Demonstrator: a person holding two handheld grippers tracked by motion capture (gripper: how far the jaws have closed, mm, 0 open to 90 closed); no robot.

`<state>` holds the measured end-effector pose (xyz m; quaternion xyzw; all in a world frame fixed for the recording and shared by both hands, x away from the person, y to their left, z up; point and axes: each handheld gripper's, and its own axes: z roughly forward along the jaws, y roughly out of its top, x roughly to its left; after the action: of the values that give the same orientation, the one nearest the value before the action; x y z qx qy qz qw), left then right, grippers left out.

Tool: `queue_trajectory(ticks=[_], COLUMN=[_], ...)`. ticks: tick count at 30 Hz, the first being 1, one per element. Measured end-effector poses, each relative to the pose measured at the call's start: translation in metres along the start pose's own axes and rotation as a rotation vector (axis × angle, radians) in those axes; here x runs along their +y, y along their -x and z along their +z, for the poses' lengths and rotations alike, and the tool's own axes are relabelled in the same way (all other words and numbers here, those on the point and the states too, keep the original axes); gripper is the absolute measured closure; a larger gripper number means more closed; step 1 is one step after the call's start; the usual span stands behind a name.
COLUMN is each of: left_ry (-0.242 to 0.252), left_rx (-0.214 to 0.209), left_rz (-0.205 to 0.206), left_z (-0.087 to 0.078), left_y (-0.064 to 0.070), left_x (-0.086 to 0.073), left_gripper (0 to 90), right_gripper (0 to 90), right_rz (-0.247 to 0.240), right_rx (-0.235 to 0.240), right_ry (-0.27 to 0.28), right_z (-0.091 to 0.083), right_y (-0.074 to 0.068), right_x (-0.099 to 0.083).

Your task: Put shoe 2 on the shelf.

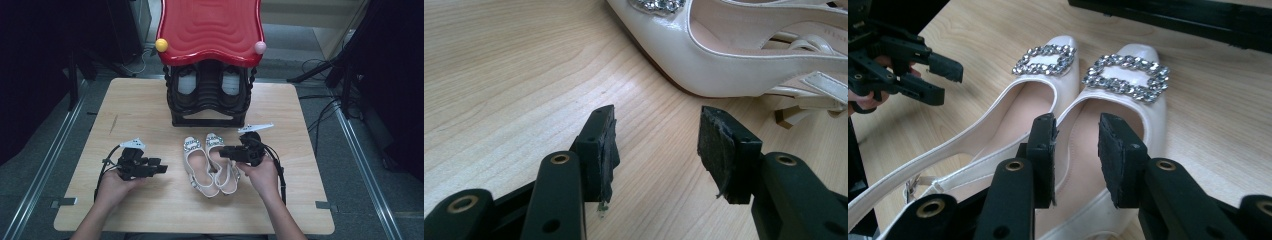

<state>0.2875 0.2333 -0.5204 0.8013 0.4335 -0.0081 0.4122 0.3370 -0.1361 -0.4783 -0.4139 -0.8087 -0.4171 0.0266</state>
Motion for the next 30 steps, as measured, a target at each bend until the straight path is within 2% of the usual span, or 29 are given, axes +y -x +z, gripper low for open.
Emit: queue_trajectory(ticks=[7,14,21,24,30], left_ry=[0.006,-0.010,-0.012,-0.020,-0.028], left_rx=[0.002,0.019,0.015,0.009,0.001], left_rz=[-0.007,0.007,0.014,0.021,0.045], left_z=[-0.003,0.000,0.000,0.005,0.009], left_y=[-0.003,-0.001,-0.001,0.000,0.003], left_x=[0.000,0.000,0.001,0.002,0.007], left_gripper=[49.3,48.8,48.9,49.1,49.7], right_gripper=[67.1,64.3,60.6,61.3,61.0], right_rz=[-0.018,-0.044,-0.058,-0.063,-0.058], right_rx=[-0.007,-0.017,-0.017,-0.050,-0.103], right_ry=[-0.039,-0.066,-0.084,-0.097,-0.192], right_z=[0.006,0.015,0.024,0.028,0.039], right_y=[-0.011,-0.022,-0.033,-0.038,-0.038], right_x=[0.002,0.004,0.014,0.018,0.020])
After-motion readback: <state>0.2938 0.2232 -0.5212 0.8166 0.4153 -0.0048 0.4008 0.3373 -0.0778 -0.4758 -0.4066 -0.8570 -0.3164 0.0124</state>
